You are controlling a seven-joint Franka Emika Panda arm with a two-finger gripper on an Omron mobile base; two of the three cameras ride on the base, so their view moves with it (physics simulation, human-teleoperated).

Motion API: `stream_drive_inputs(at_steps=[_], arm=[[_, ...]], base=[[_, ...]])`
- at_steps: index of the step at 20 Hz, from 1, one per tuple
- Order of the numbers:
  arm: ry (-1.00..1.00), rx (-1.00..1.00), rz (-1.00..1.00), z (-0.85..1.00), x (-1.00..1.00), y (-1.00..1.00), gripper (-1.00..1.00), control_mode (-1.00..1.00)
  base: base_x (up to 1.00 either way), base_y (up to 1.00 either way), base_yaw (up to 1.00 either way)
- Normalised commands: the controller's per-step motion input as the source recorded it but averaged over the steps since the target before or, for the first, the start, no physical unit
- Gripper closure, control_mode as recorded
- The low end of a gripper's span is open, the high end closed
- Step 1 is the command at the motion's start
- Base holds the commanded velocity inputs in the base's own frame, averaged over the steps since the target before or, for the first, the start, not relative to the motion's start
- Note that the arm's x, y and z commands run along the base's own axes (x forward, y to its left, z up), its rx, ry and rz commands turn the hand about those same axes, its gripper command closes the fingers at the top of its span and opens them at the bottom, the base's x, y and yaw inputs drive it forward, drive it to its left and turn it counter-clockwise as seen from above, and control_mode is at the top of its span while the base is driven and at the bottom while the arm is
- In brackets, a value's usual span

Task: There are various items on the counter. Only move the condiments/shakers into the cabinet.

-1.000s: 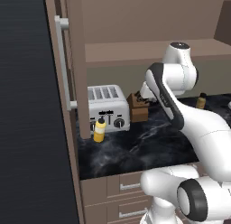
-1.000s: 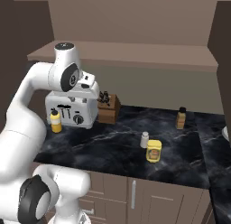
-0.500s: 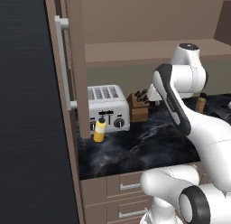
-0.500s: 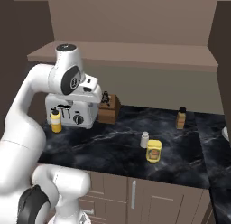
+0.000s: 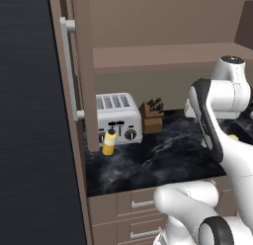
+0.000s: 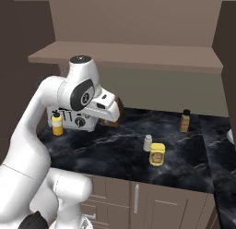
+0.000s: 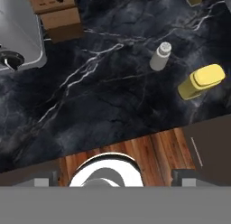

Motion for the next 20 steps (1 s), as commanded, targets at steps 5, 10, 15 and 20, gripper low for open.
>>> stream_drive_inputs(at_steps=[5,10,15,20], arm=[[0.06,0.04,-0.43,-0.15,-0.19,-0.92,-1.00,-1.00],[0.03,0.03,-0.31,-0.13,-0.09,-0.82,-1.00,-1.00],[-0.01,0.00,0.02,-0.16,0.00,-0.60,-1.00,-1.00],[-0.04,0.13,0.12,-0.33,0.00,-0.64,-1.00,-1.00]], base=[[0.00,0.00,0.00],[0.00,0.00,0.00],[0.00,0.00,0.00],[0.00,0.00,0.00]])
